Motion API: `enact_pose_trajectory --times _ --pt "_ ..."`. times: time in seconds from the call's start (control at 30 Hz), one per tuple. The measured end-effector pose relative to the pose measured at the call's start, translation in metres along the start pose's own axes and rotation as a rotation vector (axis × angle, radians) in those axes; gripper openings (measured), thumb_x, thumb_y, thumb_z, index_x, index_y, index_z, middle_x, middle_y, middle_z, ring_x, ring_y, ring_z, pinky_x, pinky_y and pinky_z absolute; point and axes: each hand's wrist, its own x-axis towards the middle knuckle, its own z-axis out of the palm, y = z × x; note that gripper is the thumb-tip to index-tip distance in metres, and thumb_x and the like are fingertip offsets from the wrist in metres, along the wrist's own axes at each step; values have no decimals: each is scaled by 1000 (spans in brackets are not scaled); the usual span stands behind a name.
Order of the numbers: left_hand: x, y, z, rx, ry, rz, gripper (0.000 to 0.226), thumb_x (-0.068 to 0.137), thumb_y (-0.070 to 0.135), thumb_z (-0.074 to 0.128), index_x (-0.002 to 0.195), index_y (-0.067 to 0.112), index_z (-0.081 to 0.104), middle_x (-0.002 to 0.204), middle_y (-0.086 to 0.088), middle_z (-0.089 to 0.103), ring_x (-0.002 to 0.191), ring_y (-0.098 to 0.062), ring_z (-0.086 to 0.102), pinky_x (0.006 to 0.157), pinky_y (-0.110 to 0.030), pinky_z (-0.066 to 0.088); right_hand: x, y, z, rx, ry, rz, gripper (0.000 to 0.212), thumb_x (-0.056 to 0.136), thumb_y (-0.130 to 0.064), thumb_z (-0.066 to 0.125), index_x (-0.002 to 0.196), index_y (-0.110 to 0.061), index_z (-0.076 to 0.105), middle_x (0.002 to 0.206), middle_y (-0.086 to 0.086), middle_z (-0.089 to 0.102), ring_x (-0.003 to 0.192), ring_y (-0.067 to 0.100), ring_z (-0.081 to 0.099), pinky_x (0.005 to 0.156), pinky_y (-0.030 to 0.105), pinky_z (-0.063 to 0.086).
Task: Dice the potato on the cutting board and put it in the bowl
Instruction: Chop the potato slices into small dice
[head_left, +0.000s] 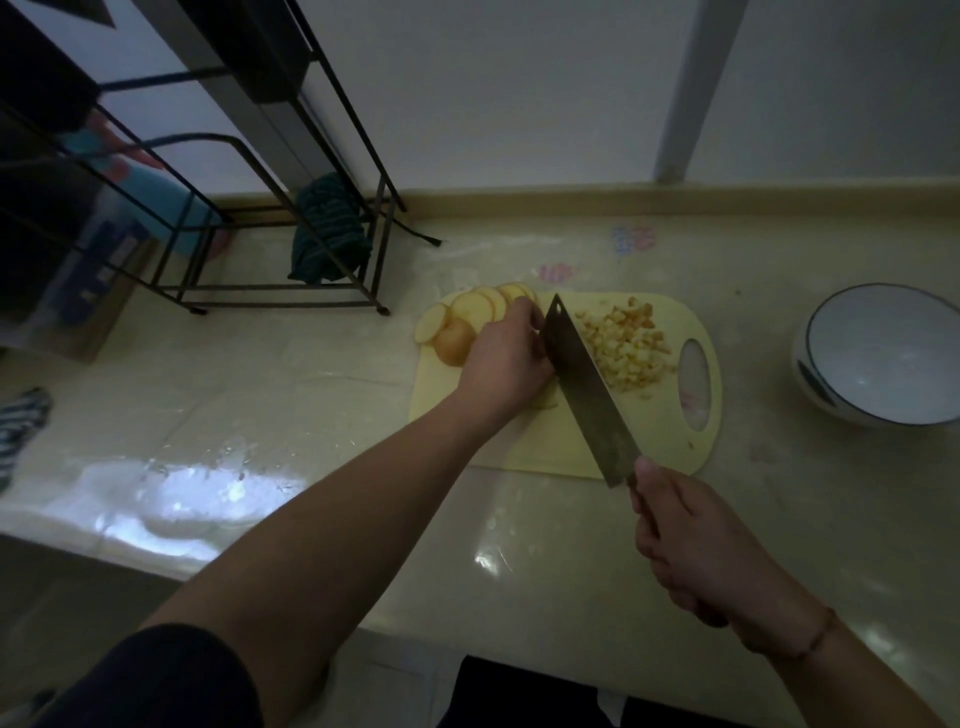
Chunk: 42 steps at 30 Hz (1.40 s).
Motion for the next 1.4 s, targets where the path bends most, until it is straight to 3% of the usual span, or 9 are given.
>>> enact_pose_trajectory --times 0.2,0.53,0.7,0.83,0.9,0.97,1.07,1.23,1.4 --pt "1 1 2 -21 -30 8 42 78 4 72 110 14 47 75 4 65 71 -18 65 65 -43 56 2 -1 -5 110 -50 54 47 97 -58 33 77 -17 43 54 1 39 39 13 28 45 24 25" --pt "2 0 4 5 -26 86 43 79 5 70 111 13 43 70 4 61 65 -22 63 57 -37 49 6 1 -19 183 -96 92 47 96 -56 35 85 -11 45 54 4 39 38 14 26 41 19 28" --pt "-1 -2 5 -23 12 108 41 80 5 70 112 11 45 70 5 61 66 -21 63 60 -41 51 6 4 -22 256 -126 141 48 94 -59 38 87 -12 46 56 4 38 41 14 24 43 19 27" --pt "-4 -6 1 -118 60 121 44 82 7 73 107 20 39 73 12 58 62 -3 57 57 -22 46 6 3 -25 275 -144 146 48 94 -58 38 87 -11 46 55 4 38 40 14 24 41 18 28" --pt "-8 -9 -2 -179 91 126 44 82 6 74 109 16 41 76 9 60 65 -6 55 60 -13 41 7 3 -25 250 -149 137 49 93 -59 38 86 -12 46 55 4 38 40 14 25 41 18 28" --pt "-12 -12 -4 -226 131 122 44 82 4 74 113 9 44 80 4 62 73 -8 56 67 -19 44 7 3 -25 242 -153 132 49 94 -59 38 84 -12 45 55 4 38 40 14 25 42 18 28" --pt "-16 -18 -5 -303 158 66 45 82 3 74 113 14 43 81 5 63 76 -6 58 75 -27 48 6 2 -24 232 -153 130 48 95 -57 37 83 -11 45 54 4 38 39 14 24 41 17 28" --pt "-24 -24 -10 -342 207 8 41 83 4 74 110 20 46 83 3 69 78 -4 63 73 -12 47 2 1 -25 181 -142 95 50 92 -60 38 83 -11 46 55 5 38 40 14 25 42 19 26" --pt "-25 -27 -5 -371 216 -13 31 85 2 72 106 18 54 84 7 66 75 0 60 70 -13 48 -6 1 -31 152 -114 86 49 93 -57 37 82 -10 46 56 6 36 41 15 24 41 19 25"
